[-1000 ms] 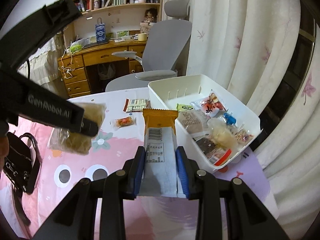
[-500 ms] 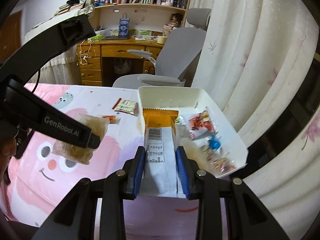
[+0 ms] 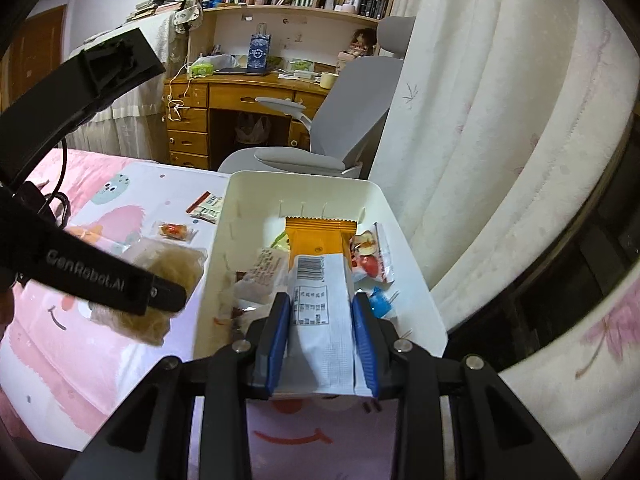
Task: Organize snacks
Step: 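Release the cake packet into the tray with the left gripper while the right gripper drops the white bar, then withdraw both open grippers from the tray back over the tablecloth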
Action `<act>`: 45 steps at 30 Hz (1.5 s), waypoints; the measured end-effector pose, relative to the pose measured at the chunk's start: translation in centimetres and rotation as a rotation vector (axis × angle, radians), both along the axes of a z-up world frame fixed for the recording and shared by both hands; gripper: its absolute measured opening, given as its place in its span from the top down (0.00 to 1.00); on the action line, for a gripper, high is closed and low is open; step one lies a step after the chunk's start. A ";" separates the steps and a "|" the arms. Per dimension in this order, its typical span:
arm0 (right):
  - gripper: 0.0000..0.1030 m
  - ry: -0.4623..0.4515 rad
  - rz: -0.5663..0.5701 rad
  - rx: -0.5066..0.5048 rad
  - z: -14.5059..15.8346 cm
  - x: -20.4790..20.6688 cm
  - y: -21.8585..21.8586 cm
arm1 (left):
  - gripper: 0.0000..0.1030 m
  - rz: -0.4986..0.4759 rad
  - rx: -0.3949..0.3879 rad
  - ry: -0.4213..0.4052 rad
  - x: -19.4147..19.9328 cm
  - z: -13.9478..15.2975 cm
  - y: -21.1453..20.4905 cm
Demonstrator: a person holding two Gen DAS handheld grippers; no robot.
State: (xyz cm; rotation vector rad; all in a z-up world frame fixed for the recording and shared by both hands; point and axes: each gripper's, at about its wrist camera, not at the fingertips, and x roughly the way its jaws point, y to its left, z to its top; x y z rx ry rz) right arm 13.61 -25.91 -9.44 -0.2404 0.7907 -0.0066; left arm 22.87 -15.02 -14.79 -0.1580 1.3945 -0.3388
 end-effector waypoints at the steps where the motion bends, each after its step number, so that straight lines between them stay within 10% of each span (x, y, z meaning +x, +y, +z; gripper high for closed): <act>1: 0.69 0.005 0.007 0.004 -0.1 0.4 -0.4 | 0.58 0.000 -0.003 0.002 0.0 0.0 -0.3; 14: 0.67 0.040 0.017 0.021 -1.7 3.5 -2.8 | 0.47 0.026 -0.016 0.005 0.4 -0.8 -2.0; 45: 0.57 0.179 -0.146 0.119 -2.8 -1.8 0.9 | 0.34 0.061 -0.069 -0.078 -6.7 1.6 10.3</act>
